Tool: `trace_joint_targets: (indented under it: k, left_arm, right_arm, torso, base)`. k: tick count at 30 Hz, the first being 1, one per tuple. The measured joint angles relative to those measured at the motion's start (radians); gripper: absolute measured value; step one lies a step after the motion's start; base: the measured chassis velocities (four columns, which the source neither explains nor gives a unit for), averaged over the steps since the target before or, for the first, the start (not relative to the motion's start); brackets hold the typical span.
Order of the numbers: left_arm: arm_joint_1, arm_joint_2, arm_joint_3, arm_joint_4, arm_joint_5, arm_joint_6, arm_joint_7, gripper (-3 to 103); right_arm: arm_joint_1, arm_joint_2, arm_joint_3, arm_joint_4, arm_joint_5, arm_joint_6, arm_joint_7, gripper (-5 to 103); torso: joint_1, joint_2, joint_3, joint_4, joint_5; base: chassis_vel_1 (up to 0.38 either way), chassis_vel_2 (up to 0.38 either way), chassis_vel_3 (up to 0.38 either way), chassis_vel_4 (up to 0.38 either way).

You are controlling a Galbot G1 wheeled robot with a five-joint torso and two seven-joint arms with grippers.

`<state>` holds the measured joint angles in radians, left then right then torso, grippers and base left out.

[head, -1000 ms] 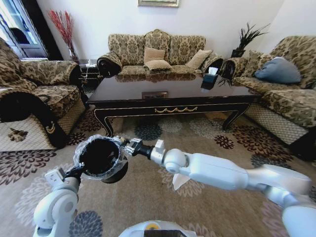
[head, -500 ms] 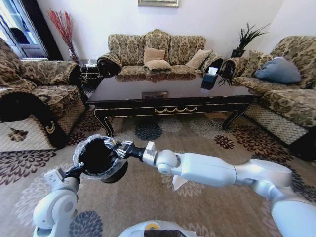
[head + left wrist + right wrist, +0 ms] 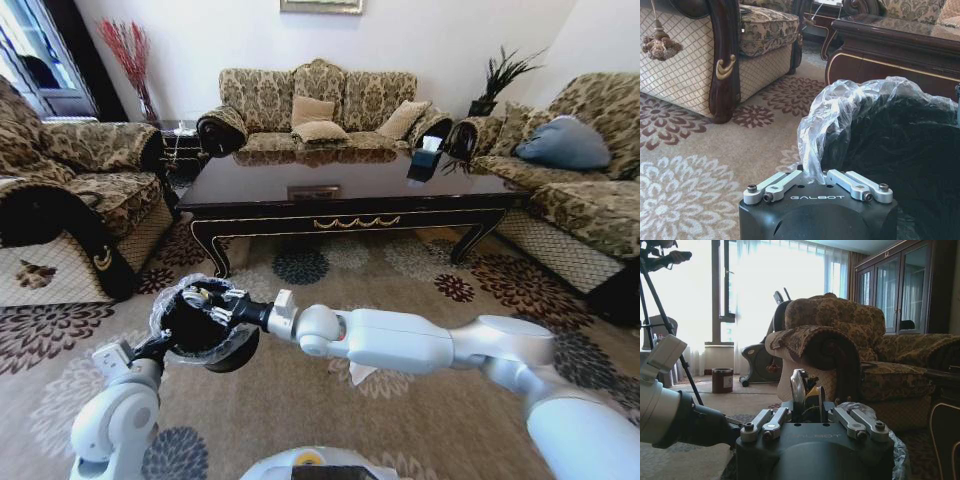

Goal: Move to the front of the table and pick up the trash from the floor, then place it into the trash bin.

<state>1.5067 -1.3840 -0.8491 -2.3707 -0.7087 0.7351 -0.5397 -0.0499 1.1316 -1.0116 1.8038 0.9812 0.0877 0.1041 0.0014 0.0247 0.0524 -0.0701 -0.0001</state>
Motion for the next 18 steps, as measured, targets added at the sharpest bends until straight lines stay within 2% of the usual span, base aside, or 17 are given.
trace_joint_targets:
  k: [2, 5, 7, 9, 10, 13, 16, 18]
  left_arm:
    - [0.001, 0.001, -0.001, -0.002, 0.0, 0.0, 0.0, 3]
    - [0.001, 0.001, -0.001, -0.003, 0.0, 0.0, 0.001, 3]
    - [0.001, 0.001, -0.001, -0.003, 0.001, 0.0, 0.001, 3]
    - [0.002, -0.002, 0.002, -0.003, 0.005, 0.0, 0.001, 3]
    - [0.002, -0.002, 0.002, -0.003, 0.005, 0.0, 0.001, 3]
    - [0.004, -0.005, 0.004, -0.003, 0.009, 0.0, 0.002, 3]
    - [0.008, -0.005, 0.001, -0.005, 0.009, 0.0, 0.003, 3]
    - [0.01, -0.003, -0.003, -0.007, 0.009, 0.0, 0.003, 3]
  right_arm:
    - [-0.002, -0.012, 0.0, 0.0, -0.002, 0.002, 0.005, 25]
    - [-0.004, -0.036, 0.005, 0.003, -0.005, 0.003, 0.007, 41]
    - [-0.004, -0.041, 0.007, 0.004, -0.005, 0.003, 0.007, 41]
    - [-0.004, -0.05, 0.014, 0.007, -0.005, 0.003, 0.008, 51]
    - [-0.004, -0.05, 0.014, 0.007, -0.005, 0.003, 0.008, 51]
    - [-0.004, -0.06, 0.025, 0.011, -0.005, 0.003, 0.013, 68]
    - [-0.01, -0.071, 0.056, 0.013, -0.004, 0.002, 0.023, 73]
    - [-0.022, -0.084, 0.093, 0.011, -0.002, -0.003, 0.037, 84]
  torso:
    - [0.0, 0.0, 0.0, -0.0001, 0.0]
    - [0.0, 0.0, 0.0, -0.0002, 0.0001]
    - [0.0, 0.0, 0.0, -0.0002, 0.0001]
    - [0.0, 0.0, 0.0, 0.0, 0.0001]
    - [0.0, 0.0, 0.0, 0.0, 0.0001]
    - [0.0, 0.0, 0.0, 0.0002, 0.0001]
    - [0.0, 0.0, 0.0, 0.0002, 0.0001]
    - [0.0, 0.0, 0.0, 0.0003, 0.0002]
  base:
    - [0.0, 0.0, 0.0, 0.0]
    - [0.0, 0.0, 0.0, 0.0]
    - [0.0, 0.0, 0.0, 0.0]
    - [0.0, 0.0, 0.0, 0.0]
    - [0.0, 0.0, 0.0, 0.0]
    - [0.0, 0.0, 0.0, 0.0]
    - [0.0, 0.0, 0.0, 0.0]
    - [0.0, 0.0, 0.0, 0.0]
